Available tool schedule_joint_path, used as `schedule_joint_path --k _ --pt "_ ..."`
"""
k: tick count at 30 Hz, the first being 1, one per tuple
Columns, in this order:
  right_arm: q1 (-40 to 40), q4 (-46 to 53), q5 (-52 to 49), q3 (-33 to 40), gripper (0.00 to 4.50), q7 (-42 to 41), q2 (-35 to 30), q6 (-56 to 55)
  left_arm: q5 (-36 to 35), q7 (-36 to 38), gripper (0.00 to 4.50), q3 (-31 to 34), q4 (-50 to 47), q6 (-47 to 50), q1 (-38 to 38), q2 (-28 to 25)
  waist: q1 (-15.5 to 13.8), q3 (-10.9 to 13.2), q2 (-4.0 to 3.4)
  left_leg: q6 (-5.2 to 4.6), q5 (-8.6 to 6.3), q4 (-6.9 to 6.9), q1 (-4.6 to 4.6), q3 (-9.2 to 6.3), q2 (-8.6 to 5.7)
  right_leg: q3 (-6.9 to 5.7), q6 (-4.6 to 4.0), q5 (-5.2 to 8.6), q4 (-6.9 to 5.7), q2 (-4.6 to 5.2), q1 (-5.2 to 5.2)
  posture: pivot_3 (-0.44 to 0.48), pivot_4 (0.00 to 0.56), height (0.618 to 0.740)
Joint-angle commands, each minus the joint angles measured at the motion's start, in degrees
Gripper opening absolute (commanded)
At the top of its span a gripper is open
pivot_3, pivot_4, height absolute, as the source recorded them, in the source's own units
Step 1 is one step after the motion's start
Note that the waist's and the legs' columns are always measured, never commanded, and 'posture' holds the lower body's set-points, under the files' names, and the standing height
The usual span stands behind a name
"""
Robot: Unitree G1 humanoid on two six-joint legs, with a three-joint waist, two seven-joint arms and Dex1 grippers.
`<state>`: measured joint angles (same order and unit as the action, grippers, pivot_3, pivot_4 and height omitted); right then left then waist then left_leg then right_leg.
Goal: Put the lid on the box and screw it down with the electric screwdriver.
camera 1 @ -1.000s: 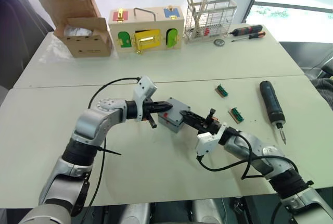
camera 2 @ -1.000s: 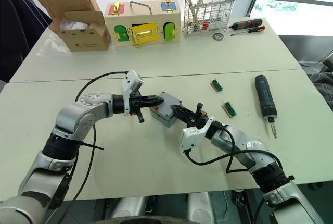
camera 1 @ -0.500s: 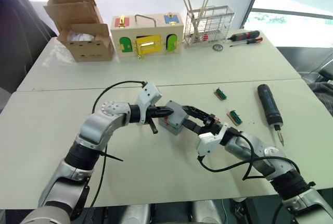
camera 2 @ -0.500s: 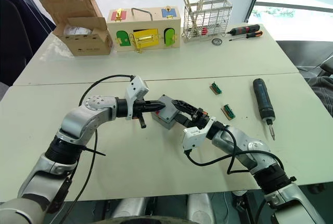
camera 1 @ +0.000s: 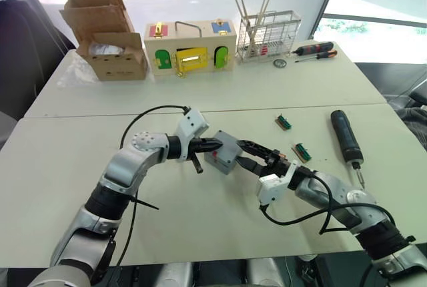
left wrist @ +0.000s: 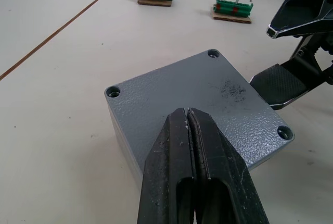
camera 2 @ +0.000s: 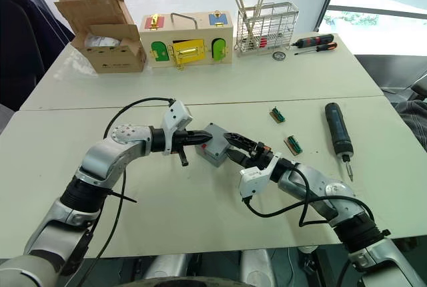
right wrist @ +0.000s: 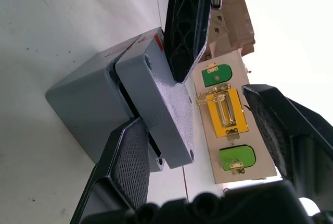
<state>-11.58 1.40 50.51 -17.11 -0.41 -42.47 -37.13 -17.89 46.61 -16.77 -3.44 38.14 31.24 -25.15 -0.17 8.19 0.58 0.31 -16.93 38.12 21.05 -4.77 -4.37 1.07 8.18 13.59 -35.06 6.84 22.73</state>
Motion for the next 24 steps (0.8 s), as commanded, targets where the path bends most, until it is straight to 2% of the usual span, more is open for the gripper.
schedule_joint_path --k 1,9,11,13,14,16,18,20,22,24 --pt "2.1 1.8 -0.3 1.1 3.29 -0.7 -2.3 -1.2 3.4 -0.4 0.00 -3.5 4.2 2.4 -2.9 -0.9 -0.1 0.0 0.00 -0.01 0.00 0.00 0.00 0.01 -0.01 0.00 0.00 0.00 0.01 0.00 0.00 0.000 0.150 0.734" --pt "4.9 6.1 -6.6 5.2 3.29 -3.4 -2.1 1.0 3.8 -0.6 0.00 -2.1 4.0 -0.4 -3.7 0.2 -0.2 -0.1 -0.09 -0.23 -0.14 -0.12 -0.48 0.04 0.10 0.04 -0.02 0.13 -0.03 -0.04 -0.36 0.000 0.150 0.734" --pt "5.6 7.6 -13.6 7.3 3.29 -5.9 -0.5 3.9 -0.9 -1.1 0.00 4.0 1.8 -1.6 -3.6 2.3 -0.2 0.0 -0.08 -0.26 -0.16 -0.14 -0.51 0.04 0.12 0.05 -0.02 0.14 0.01 -0.03 -0.40 0.000 0.150 0.734" --pt "6.0 9.2 -20.9 8.9 2.77 -9.0 0.8 6.4 -7.1 -1.8 0.00 10.7 -1.4 1.3 -2.9 3.9 -0.2 0.1 -0.03 -0.26 -0.16 -0.14 -0.48 0.04 0.14 0.06 -0.02 0.14 0.01 -0.02 -0.37 0.000 0.150 0.734" --pt "6.4 10.8 -26.3 10.0 2.65 -10.8 2.2 9.3 -13.3 -3.3 0.00 16.3 -3.3 5.7 -1.6 5.0 -0.2 0.2 -0.02 -0.26 -0.16 -0.15 -0.44 0.03 0.15 0.06 -0.02 0.14 0.00 -0.03 -0.32 0.000 0.150 0.734" --pt "7.2 14.1 -36.9 11.9 1.94 -14.2 5.6 16.2 -22.4 -7.1 0.00 25.3 -5.7 12.0 0.8 6.1 -0.1 0.3 0.05 -0.25 -0.16 -0.11 -0.18 -0.04 0.18 0.02 -0.01 0.13 -0.05 -0.03 -0.08 0.000 0.150 0.734" --pt "7.3 17.4 -44.9 13.8 0.85 -16.2 9.0 23.4 -26.8 -10.8 0.00 30.4 -6.5 15.6 2.3 5.9 -0.1 0.4 0.03 -0.05 -0.03 0.00 0.44 -0.09 0.20 0.00 -0.02 0.11 -0.21 -0.05 0.57 0.000 0.150 0.734" --pt "6.9 19.7 -50.3 15.2 0.04 -17.5 11.5 29.7 -28.1 -13.5 0.00 33.2 -6.3 17.4 3.0 5.2 -0.1 0.4 0.02 0.20 0.10 -0.05 0.46 -0.07 0.19 0.01 -0.02 0.10 -0.19 -0.04 0.61 0.000 0.150 0.734" --pt "6.5 21.1 -55.5 16.3 0.04 -18.5 13.8 36.1 -26.9 -13.6 0.00 33.1 -5.4 17.2 2.4 3.0 -0.1 0.4 -0.01 0.19 0.10 -0.08 0.43 -0.06 0.17 0.02 -0.02 0.10 -0.15 -0.03 0.58 0.000 0.150 0.734" --pt "6.5 22.8 -65.2 17.3 0.04 -20.0 16.1 47.7 -20.4 -10.7 0.00 27.8 -2.5 12.8 0.3 -1.4 -0.1 0.4 -0.02 0.08 0.03 -0.09 0.41 -0.04 0.14 0.03 -0.02 0.10 -0.16 -0.03 0.57 0.000 0.150 0.734"
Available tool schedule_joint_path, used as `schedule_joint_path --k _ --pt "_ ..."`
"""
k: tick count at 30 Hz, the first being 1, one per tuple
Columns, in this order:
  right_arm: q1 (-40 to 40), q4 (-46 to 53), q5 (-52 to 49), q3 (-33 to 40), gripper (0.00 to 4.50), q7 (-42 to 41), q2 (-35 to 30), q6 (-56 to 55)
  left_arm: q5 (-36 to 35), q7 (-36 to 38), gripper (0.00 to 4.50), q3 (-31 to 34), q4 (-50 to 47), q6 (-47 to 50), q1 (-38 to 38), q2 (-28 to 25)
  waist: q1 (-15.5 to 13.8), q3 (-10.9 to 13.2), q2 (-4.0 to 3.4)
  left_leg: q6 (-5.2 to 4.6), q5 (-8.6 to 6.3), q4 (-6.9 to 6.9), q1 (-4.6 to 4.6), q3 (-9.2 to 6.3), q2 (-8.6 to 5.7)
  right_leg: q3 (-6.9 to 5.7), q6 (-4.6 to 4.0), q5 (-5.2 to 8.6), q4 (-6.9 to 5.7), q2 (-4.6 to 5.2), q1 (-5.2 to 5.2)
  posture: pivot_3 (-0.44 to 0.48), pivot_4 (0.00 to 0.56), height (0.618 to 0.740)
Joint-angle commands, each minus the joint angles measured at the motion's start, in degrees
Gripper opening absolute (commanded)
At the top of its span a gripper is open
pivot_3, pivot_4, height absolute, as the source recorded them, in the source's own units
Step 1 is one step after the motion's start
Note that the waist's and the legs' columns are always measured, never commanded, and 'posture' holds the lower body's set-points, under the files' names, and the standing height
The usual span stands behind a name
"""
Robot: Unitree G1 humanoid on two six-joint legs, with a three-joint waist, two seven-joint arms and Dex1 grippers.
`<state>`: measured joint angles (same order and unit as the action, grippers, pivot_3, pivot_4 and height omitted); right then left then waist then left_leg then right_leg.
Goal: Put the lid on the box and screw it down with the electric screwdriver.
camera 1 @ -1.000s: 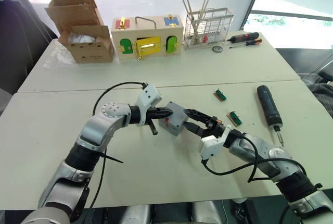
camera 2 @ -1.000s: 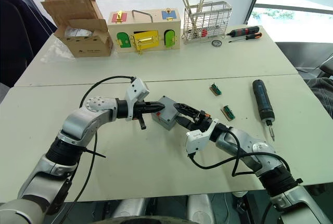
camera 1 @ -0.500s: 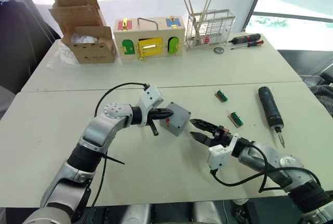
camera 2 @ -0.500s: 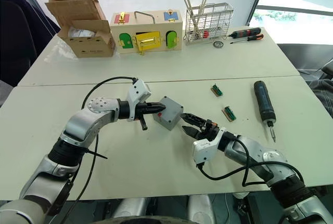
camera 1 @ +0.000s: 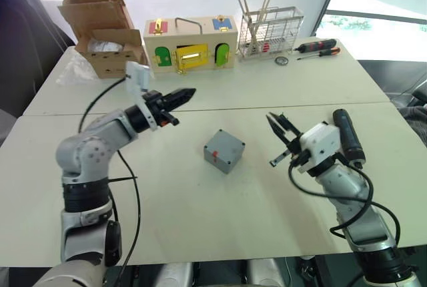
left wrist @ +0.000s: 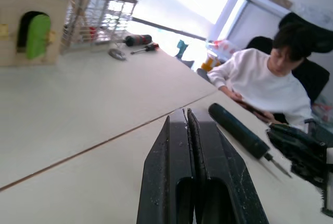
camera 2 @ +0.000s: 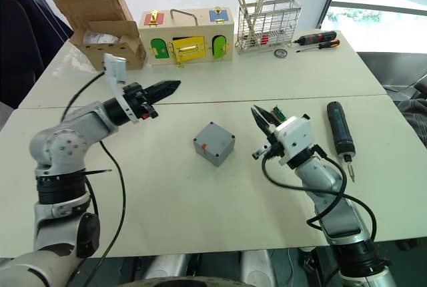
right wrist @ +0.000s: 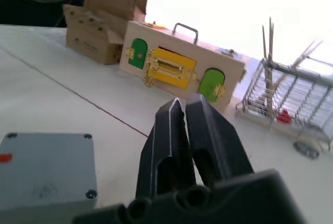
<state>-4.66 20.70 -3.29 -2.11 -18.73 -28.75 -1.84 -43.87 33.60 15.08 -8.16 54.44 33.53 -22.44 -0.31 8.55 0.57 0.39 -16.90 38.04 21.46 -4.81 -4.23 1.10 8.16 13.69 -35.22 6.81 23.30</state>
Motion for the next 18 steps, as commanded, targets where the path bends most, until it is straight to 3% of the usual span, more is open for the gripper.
schedule_joint_path --k 1,5,11,18 --pt "-0.5 4.1 -14.2 2.6 0.04 -2.4 2.9 16.2 7.6 3.4 0.00 -6.1 3.2 -5.1 -2.6 -5.4 0.0 0.0 -0.06 -0.05 -0.03 0.00 -0.04 -0.01 0.01 -0.01 -0.01 0.00 -0.01 -0.01 -0.04 0.000 0.150 0.734" --pt "1.1 7.0 -18.0 0.6 0.04 -7.9 -1.6 28.6 16.4 9.9 0.00 -16.6 7.7 -15.3 -4.6 -8.1 -0.6 0.1 -0.18 -0.14 -0.08 -0.03 0.03 0.00 -0.02 -0.01 -0.03 0.00 0.02 0.00 0.02 0.000 0.150 0.734" --pt "2.3 9.0 -19.2 -0.3 0.04 -11.3 -5.6 36.4 20.1 13.9 0.00 -21.7 11.1 -20.7 -4.9 -5.5 -0.4 0.2 -0.14 -0.18 -0.10 -0.02 0.09 0.02 -0.02 -0.02 -0.03 -0.01 0.08 0.04 0.04 0.000 0.150 0.734" --pt "1.5 8.4 -18.4 -3.0 0.04 -12.0 -4.9 39.4 24.0 13.9 0.00 -24.9 13.2 -22.5 -5.2 -3.7 -0.3 0.2 -0.14 -0.18 -0.10 -0.06 0.09 0.03 0.02 -0.03 -0.03 -0.01 0.05 0.02 0.09 0.000 0.150 0.734"
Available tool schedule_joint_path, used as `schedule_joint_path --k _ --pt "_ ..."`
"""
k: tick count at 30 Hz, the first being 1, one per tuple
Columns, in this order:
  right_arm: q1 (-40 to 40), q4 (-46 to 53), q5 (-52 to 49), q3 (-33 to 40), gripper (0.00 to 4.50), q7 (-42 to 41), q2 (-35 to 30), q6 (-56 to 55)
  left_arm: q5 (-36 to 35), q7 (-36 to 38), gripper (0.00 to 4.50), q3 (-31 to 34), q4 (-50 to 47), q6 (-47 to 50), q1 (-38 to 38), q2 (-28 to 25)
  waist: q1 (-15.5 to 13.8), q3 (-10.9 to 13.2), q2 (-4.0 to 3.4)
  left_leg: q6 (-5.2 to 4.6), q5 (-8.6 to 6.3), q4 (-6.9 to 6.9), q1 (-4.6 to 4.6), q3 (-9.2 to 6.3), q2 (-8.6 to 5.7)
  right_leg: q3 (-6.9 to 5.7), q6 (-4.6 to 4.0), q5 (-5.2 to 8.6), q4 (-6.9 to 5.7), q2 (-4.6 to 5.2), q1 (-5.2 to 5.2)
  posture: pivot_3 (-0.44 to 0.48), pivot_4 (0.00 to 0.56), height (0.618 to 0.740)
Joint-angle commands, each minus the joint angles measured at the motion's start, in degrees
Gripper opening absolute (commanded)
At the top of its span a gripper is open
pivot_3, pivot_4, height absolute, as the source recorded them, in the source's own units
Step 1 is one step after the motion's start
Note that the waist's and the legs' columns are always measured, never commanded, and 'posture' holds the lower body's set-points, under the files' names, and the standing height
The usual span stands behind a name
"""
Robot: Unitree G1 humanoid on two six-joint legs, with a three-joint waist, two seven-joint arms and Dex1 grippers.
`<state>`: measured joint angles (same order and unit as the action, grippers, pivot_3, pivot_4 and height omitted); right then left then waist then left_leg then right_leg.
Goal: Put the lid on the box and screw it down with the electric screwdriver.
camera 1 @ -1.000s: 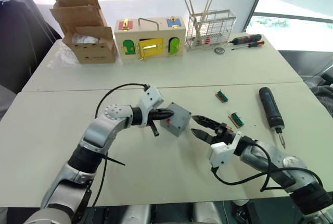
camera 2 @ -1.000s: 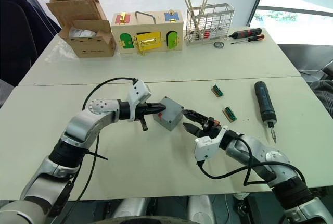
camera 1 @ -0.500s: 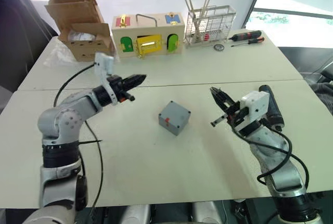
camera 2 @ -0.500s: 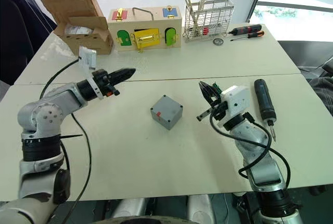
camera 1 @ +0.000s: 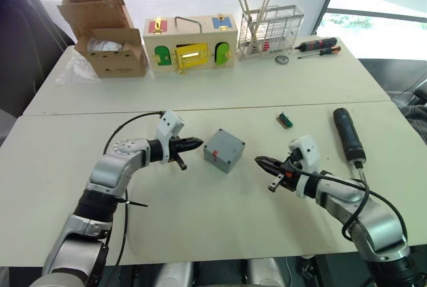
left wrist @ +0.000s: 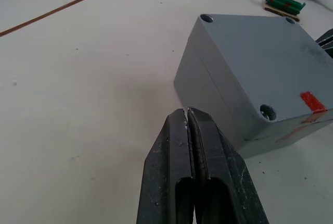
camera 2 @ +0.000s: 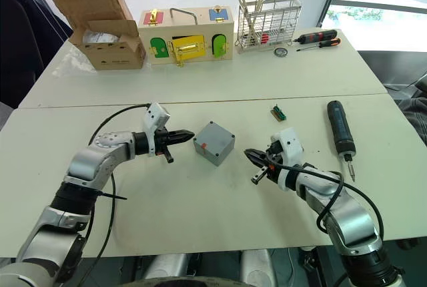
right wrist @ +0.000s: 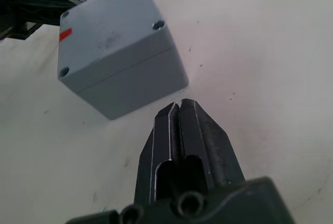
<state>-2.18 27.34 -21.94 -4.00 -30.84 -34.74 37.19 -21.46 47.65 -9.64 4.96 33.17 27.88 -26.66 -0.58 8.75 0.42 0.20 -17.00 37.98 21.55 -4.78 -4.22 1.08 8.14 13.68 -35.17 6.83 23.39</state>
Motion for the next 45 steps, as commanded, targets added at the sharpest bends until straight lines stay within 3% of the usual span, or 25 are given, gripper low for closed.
schedule_joint_path --k 1,7,22,45 --pt "-1.8 1.2 0.5 -2.1 0.04 0.6 2.2 0.6 2.0 -0.3 0.00 -0.6 0.2 -1.5 0.4 1.0 0.0 0.0 0.00 0.00 0.00 0.00 0.00 0.00 -0.01 0.00 0.00 0.00 0.00 0.00 0.00 0.000 0.150 0.734" --pt "-5.4 -3.3 3.3 -5.0 0.04 3.6 7.4 0.9 3.2 -0.2 0.00 -1.6 -1.2 -0.8 0.2 2.6 0.0 0.0 0.00 0.00 0.00 0.00 0.00 0.00 -0.01 0.01 0.01 0.00 0.00 0.00 0.02 0.000 0.150 0.734" --pt "-11.5 -12.1 9.5 -6.3 0.04 2.7 10.4 -5.6 2.5 -0.2 0.00 -2.9 -11.7 4.9 -5.4 1.9 0.0 0.1 -0.06 0.01 0.00 0.00 0.00 0.00 -0.02 0.00 0.01 0.00 -0.02 0.00 0.03 0.000 0.150 0.734" --pt "-7.4 -6.1 9.2 -5.8 0.04 0.6 10.5 -2.3 3.9 -1.4 0.00 -1.2 -8.4 2.2 -4.4 2.0 0.1 0.1 -0.08 0.01 0.00 -0.03 0.01 -0.01 -0.01 0.00 0.01 0.00 -0.01 0.00 0.05 0.000 0.150 0.734"
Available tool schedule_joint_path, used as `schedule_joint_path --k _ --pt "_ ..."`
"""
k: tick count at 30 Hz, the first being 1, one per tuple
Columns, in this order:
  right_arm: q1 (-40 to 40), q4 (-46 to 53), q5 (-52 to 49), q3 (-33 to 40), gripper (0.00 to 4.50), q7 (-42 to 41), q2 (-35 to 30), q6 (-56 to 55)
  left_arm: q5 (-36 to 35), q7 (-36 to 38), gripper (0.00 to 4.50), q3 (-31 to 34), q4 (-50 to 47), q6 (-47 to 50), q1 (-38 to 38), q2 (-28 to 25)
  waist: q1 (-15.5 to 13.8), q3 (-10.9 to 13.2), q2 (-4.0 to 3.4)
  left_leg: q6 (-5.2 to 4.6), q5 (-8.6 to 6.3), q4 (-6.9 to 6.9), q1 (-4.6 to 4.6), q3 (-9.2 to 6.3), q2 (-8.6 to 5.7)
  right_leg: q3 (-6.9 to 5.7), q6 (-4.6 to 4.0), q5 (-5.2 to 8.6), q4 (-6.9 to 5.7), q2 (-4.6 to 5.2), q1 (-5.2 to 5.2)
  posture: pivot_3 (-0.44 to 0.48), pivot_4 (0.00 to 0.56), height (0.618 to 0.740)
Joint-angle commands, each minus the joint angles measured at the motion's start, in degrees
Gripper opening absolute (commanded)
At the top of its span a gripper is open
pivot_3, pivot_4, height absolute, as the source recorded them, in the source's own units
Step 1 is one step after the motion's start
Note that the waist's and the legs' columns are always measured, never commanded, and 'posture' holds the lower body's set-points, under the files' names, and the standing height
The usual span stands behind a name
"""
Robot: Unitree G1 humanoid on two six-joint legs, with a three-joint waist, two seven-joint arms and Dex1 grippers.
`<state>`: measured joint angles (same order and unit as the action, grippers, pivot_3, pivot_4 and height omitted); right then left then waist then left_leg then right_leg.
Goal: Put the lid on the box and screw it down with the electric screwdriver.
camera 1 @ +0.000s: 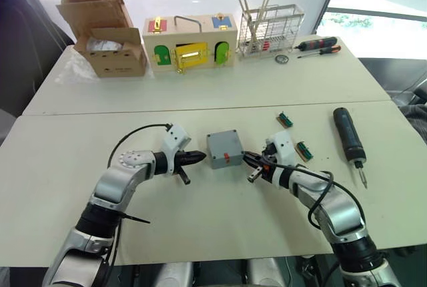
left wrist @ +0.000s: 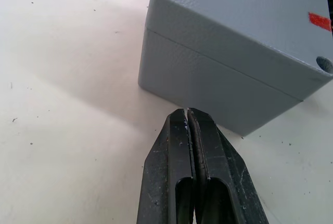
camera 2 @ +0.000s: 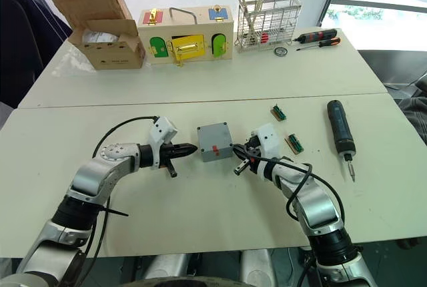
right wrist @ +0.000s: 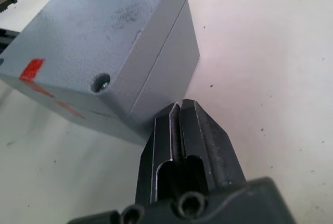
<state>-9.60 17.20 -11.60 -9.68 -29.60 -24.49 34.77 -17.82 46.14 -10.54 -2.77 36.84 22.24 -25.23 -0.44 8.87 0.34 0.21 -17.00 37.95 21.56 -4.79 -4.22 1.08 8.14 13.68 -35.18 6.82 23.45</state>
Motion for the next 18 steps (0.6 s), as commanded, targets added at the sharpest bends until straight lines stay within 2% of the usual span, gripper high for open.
schedule_joint_path --k 1,10,14,18 --pt "0.2 4.5 -1.0 -0.2 0.04 -0.6 0.3 0.4 0.4 0.0 0.00 -0.3 -0.6 -1.6 1.3 0.8 0.0 0.0 0.00 0.00 0.00 0.00 0.00 0.00 0.00 0.00 0.00 0.00 0.00 0.00 0.00 0.000 0.150 0.734" --pt "2.0 6.4 -0.6 0.6 0.04 -0.4 -0.1 1.4 0.5 -0.3 0.00 0.3 -1.5 -1.1 0.3 1.3 -0.1 0.0 0.01 0.00 0.00 0.00 0.00 0.00 0.00 0.00 0.00 0.00 0.00 0.00 0.00 0.000 0.150 0.734" --pt "5.1 12.9 -3.1 8.5 0.04 4.1 0.2 8.3 -2.3 0.4 0.00 6.3 -7.3 0.4 -1.3 -3.3 -0.1 0.1 0.02 0.00 0.00 -0.01 0.04 -0.01 0.01 0.01 0.00 0.00 0.00 0.00 0.04 0.000 0.150 0.734" --pt "10.4 22.8 -6.4 18.1 0.04 9.4 4.8 6.9 -10.7 1.4 0.00 11.5 -17.3 7.5 2.8 -6.4 -0.4 0.1 0.03 0.10 0.05 0.01 0.54 -0.08 0.02 -0.01 -0.01 -0.01 -0.12 0.00 0.55 0.000 0.150 0.734"
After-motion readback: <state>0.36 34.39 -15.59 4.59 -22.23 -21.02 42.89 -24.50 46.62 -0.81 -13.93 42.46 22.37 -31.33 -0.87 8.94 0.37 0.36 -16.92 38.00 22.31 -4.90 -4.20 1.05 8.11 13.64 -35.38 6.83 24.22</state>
